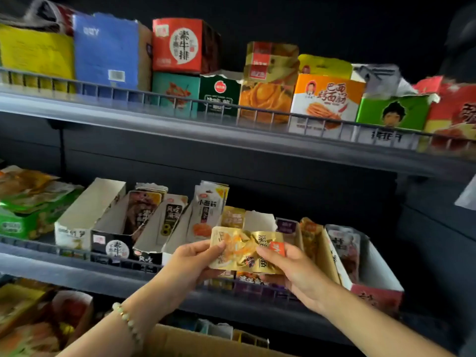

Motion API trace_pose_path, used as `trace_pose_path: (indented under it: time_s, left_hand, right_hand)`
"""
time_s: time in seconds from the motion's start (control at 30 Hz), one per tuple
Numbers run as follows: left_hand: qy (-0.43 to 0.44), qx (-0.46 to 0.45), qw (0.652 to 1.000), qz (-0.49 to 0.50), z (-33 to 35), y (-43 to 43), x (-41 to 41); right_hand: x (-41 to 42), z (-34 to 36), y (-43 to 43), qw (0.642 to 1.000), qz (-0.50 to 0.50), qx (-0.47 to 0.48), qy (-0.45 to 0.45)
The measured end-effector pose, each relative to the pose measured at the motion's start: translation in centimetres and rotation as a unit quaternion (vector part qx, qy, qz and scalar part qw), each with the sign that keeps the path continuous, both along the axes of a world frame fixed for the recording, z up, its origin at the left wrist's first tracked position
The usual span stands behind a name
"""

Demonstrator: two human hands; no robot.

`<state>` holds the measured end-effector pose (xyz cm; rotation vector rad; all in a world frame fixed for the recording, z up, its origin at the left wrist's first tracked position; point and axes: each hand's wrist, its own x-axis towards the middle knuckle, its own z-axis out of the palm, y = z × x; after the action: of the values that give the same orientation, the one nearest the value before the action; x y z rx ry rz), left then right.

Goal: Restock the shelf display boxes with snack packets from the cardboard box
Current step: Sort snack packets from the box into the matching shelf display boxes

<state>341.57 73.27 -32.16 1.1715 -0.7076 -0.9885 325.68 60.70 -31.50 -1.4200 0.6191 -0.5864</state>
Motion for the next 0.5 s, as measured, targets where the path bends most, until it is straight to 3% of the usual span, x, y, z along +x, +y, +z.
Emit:
trace_pose_path:
  time_s: [0.33, 0.4, 0.5]
  left_hand:
    - [0.129, -0.059, 0.983, -0.113, 0.1, -6.6, -9.2]
    - [0.113, -0.06, 0.985, -0.118, 0.0, -7.6, -10.2]
    - [0.016, -0.021, 0.996, -0.088, -0.3, -9.2, -10.7]
  right_hand:
    - [-9.0, -0.5, -5.0, 0.987, -0.016, 0.135, -0.089]
    - [-10.1, -0.5, -5.8, 0.986, -0.013, 0.129, -0.102]
    - [-11.7, 0.0, -7.5, 0.997, -0.051, 0.025, -0.058]
